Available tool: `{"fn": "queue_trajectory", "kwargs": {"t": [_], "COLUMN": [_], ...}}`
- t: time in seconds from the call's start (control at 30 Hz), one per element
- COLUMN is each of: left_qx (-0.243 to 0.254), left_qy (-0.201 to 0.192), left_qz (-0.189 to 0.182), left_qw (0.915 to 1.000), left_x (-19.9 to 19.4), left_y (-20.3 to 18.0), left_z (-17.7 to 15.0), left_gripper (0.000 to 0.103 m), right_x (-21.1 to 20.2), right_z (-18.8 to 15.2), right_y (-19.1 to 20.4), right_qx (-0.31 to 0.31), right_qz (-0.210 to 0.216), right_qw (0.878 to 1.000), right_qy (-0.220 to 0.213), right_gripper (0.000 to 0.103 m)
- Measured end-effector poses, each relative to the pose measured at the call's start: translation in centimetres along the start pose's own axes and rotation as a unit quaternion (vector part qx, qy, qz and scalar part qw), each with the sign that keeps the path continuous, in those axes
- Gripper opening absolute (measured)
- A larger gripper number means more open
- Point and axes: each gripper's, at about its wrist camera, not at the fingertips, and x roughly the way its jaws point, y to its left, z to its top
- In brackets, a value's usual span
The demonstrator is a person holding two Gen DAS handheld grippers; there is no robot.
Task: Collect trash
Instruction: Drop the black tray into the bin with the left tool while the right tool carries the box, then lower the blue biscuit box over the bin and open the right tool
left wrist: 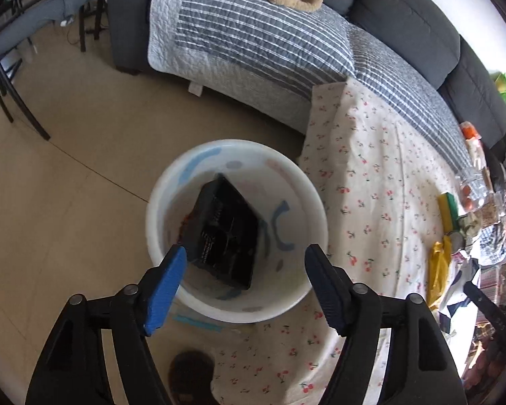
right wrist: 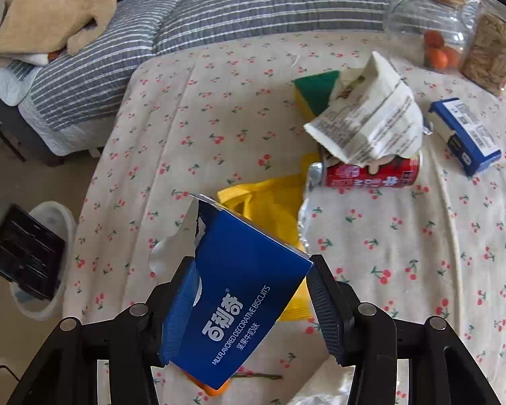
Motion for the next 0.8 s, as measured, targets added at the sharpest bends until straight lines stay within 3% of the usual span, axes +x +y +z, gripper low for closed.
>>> {"fn": "queue_trajectory", "kwargs": {"t": [0.07,0.23,0.5,0.8], "left_qx": [0.007,0.023,0.019,0.022], "left_qy": [-0.013,-0.035,-0.022,-0.016], "left_qz": [0.037,0.093,0.112,0.119], "left_qw": [0.9992,0.9948,0.9933,0.9925], "left_x": [-0.7,-2.0,-2.4,-2.5], "left_y": [0.4,2.2,5.7,7.0], "left_z": [0.1,-0.1,-0.7,-1.2], "left_gripper": [0.088,0.091,0.098,0.103], "right_x": [0.4,0.8,3.7,8.8], "right_z": [0.0,0.2,-0.1,0.3], "right_y": [1.1,5.1,14.0,21.4], "right_qx": [-0.007,-0.033,-0.088,-0.104], "right_qz": [0.01,0.039,0.084,0.109], "right_qw": [1.0,0.999,0.992,0.987], "right_qy": [0.004,0.012,0.028,0.058], "right_gripper": [0.057,0.058,0.059,0.059]}}
